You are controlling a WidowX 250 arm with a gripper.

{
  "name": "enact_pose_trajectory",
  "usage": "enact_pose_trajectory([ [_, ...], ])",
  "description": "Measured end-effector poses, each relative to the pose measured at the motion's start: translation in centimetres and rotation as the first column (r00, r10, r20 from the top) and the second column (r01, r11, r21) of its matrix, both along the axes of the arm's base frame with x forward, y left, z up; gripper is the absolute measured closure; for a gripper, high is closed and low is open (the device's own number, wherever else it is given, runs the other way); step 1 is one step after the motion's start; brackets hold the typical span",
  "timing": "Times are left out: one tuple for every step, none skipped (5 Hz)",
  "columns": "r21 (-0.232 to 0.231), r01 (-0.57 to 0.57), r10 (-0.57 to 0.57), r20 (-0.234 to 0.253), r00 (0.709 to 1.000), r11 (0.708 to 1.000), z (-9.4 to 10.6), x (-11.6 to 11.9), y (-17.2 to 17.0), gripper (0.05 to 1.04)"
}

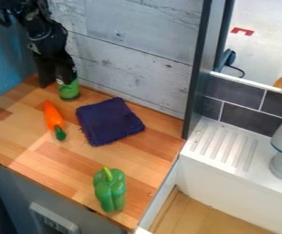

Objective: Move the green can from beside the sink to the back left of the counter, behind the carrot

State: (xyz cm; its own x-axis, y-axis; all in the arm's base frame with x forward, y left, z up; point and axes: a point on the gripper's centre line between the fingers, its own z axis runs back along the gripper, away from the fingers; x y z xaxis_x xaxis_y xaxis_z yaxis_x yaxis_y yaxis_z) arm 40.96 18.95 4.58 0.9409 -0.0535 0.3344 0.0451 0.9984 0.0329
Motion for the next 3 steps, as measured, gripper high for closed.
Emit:
enact_pose_trajectory([
  [0.007, 0.007, -0.007, 0.023, 1.0, 1.0, 0.9, -0.1, -0.4, 0.086],
  [0.005, 0.034, -0.035, 0.046, 0.998, 0.999, 3.1, -0.1, -1.6, 0.085],
  [0.018, 0.071, -0.071, -0.04, 0.997, 0.997, 5.4, -1.6, -2.8, 0.085],
])
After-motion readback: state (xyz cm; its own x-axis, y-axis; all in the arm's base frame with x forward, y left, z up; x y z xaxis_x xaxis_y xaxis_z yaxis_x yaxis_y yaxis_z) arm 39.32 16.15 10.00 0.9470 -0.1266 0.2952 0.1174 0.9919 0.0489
